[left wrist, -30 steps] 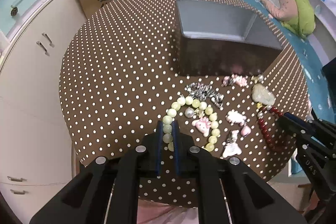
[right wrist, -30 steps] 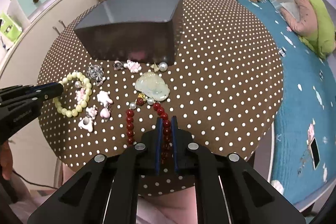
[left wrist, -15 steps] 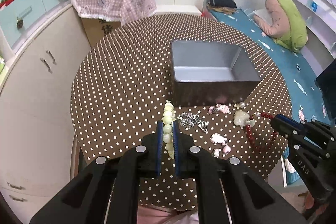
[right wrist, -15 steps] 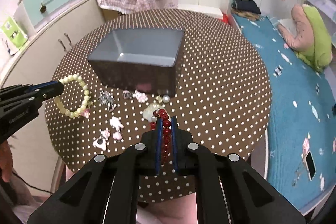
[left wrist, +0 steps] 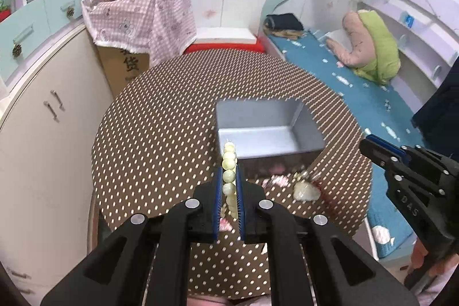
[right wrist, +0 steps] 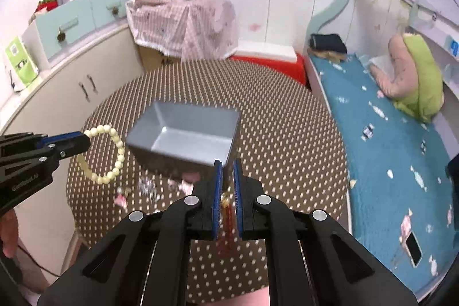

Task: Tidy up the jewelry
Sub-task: 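Carry both bracelets over the grey metal tray with both tools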

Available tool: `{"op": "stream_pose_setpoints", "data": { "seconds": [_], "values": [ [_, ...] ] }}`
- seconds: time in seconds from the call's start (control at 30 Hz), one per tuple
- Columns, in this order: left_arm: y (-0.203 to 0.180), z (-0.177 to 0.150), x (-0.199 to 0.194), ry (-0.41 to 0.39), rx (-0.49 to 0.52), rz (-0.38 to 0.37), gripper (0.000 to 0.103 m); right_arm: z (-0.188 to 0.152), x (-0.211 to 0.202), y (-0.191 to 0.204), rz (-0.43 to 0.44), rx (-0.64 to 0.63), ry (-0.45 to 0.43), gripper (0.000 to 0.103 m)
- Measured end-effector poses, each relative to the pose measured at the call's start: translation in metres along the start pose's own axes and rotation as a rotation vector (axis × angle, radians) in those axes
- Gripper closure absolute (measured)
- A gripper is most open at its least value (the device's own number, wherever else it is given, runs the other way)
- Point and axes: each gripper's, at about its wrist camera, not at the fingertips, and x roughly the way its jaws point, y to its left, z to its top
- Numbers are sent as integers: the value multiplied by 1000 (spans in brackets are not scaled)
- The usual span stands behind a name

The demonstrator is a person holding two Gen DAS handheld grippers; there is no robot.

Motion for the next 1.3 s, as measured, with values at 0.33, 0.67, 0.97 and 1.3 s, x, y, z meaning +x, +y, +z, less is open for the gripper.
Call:
{"op": "stream_pose_setpoints", "data": {
  "seconds": [0.33,0.67,0.97,1.3],
  "values": [
    [6,16,-13,-60,-15,-37,95,-12,23,-26,100,92,86,75],
    [14,-10,5,35,-49,-26,95,-75,80,-16,45,69,282,59],
    [14,-25,16,86,-63,-30,95,-75,82,-14,29,41,268,95],
    [15,-6,8,29,-56,-16,95,-33,55,-33,22,74,136,95]
  ]
}}
